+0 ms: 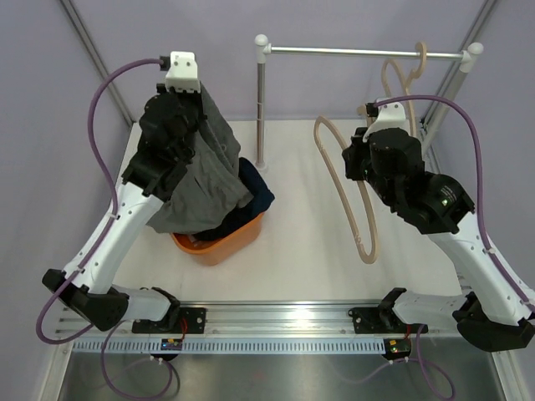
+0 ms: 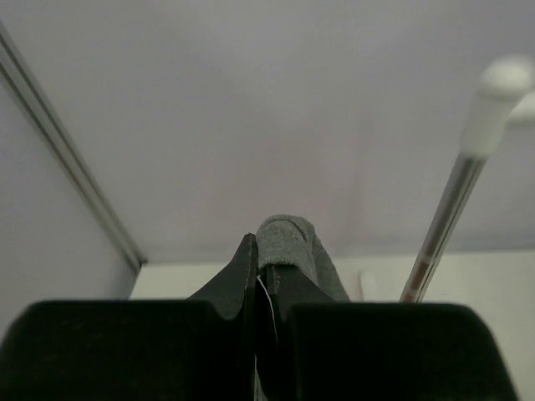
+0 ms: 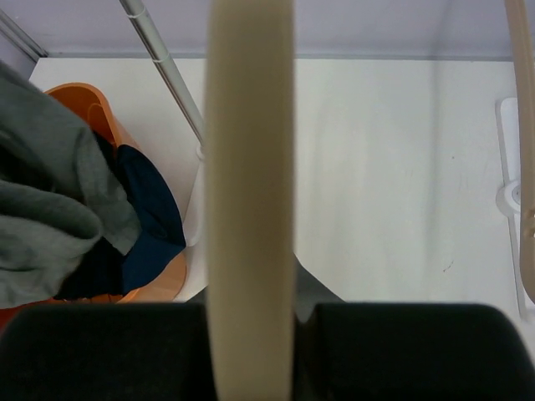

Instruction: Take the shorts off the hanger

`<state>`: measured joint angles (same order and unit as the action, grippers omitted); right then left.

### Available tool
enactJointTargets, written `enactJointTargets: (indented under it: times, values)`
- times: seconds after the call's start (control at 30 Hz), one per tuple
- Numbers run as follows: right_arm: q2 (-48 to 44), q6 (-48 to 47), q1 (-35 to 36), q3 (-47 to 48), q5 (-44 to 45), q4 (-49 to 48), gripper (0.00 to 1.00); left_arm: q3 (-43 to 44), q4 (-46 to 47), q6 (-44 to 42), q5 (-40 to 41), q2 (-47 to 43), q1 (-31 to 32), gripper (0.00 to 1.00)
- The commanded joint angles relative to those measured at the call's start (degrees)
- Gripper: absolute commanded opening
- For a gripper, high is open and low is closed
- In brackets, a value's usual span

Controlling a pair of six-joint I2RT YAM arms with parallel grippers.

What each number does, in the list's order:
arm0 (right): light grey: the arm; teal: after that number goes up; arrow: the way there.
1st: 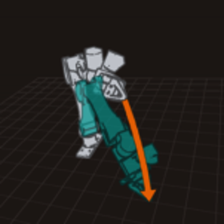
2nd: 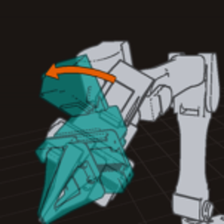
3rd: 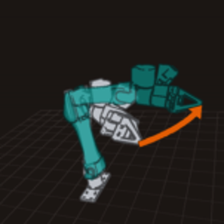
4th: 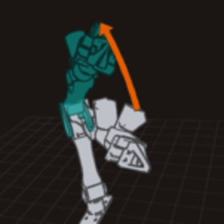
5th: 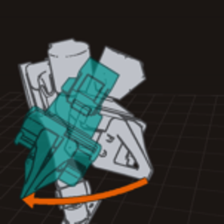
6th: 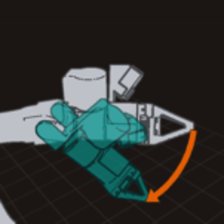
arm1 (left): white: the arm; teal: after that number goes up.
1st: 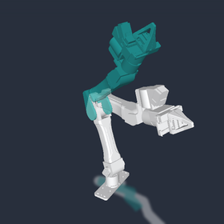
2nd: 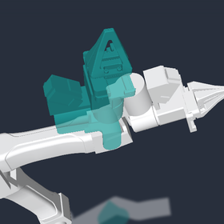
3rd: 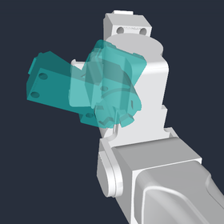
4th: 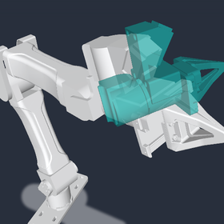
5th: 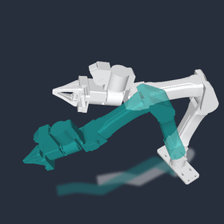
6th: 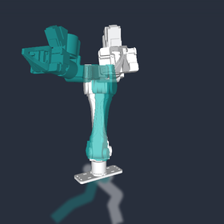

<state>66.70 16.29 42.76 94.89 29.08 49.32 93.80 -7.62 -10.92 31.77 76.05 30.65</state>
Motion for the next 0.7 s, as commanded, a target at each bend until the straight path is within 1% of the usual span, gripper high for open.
enactJointTargets:
  times: [0.0,0.03,0.07,0.13,0.17,0.2,0.23,0.3,0.33,0.4,0.43,0.47,0.5,0.53,0.57,0.6,0.63,0.67]
  values:
    - [-0.52,-0.12,0.65,-0.49,-0.43,-2.65,0.00,-9.47,-2.19,20.11,-0.30,-4.76,-4.19,0.00]
    - [-0.60,-0.12,0.65,-0.58,-0.34,-2.74,0.00,-11.95,-3.10,24.15,-0.30,-4.77,-4.72,0.00]
    - [-0.69,-0.21,0.65,-0.76,-0.17,-2.74,0.00,-14.50,-3.80,30.28,0.13,-5.29,-5.07,0.00]
    - [-0.95,-0.30,0.65,-0.94,0.10,-2.91,0.00,-20.81,-7.56,36.81,1.88,-5.65,-5.08,0.00]
    - [-1.13,-0.30,0.65,-0.94,0.01,-3.00,0.00,-22.94,-8.54,42.15,2.94,-5.82,-5.25,0.00]
    - [-1.30,-0.39,0.65,-0.85,0.01,-2.91,0.00,-24.96,-10.12,45.08,2.95,-5.83,-5.51,0.00]
    - [-1.74,-0.56,0.65,-0.85,-0.08,-2.91,0.00,-29.33,-10.48,49.98,1.90,-5.91,-5.87,0.00]
    - [-2.36,-1.17,0.65,-1.02,-0.25,-2.91,0.00,-33.57,-10.58,54.93,-0.20,-6.18,-7.79,0.00]
    - [-2.71,-2.22,0.65,-1.29,-0.34,-3.17,0.00,-37.34,-10.32,58.69,-3.26,-6.09,-8.59,0.00]
    - [-3.85,-3.19,0.65,-2.16,-0.69,-3.79,0.00,-40.35,-9.70,61.44,-5.22,-5.83,-10.52,0.02]
    - [-4.46,-3.81,0.65,-2.69,-1.04,-4.58,0.00,-41.58,-8.91,62.24,-6.36,-5.83,-11.05,0.07]
    - [-4.99,-4.51,0.65,-3.04,-1.13,-5.02,0.00,-43.51,-8.12,62.42,-8.46,-5.91,-12.01,0.28]
    - [-5.26,-4.69,0.65,-3.39,-0.96,-5.20,0.00,-44.05,-7.16,62.42,-9.61,-6.35,-12.46,0.39]
    - [-5.43,-4.95,0.65,-3.22,-1.04,-5.29,0.00,-44.23,-6.71,61.03,-10.66,-6.79,-12.63,0.46]
    - [-5.18,-5.74,0.57,-3.13,-1.22,-5.11,0.00,-43.71,-6.45,60.23,-11.63,-7.32,-12.64,0.66]
    - [-4.74,-6.01,0.65,-2.87,-1.39,-5.02,0.00,-43.09,-7.40,59.79,-11.73,-8.63,-12.72,0.83]
    - [-4.47,-6.71,0.65,-2.78,-1.57,-5.20,0.00,-42.22,-8.11,58.48,-11.73,-9.34,-12.72,0.94]
    - [-4.30,-7.15,0.65,-2.96,-2.09,-5.37,0.00,-41.25,-8.72,57.51,-11.64,-10.21,-12.64,0.99]
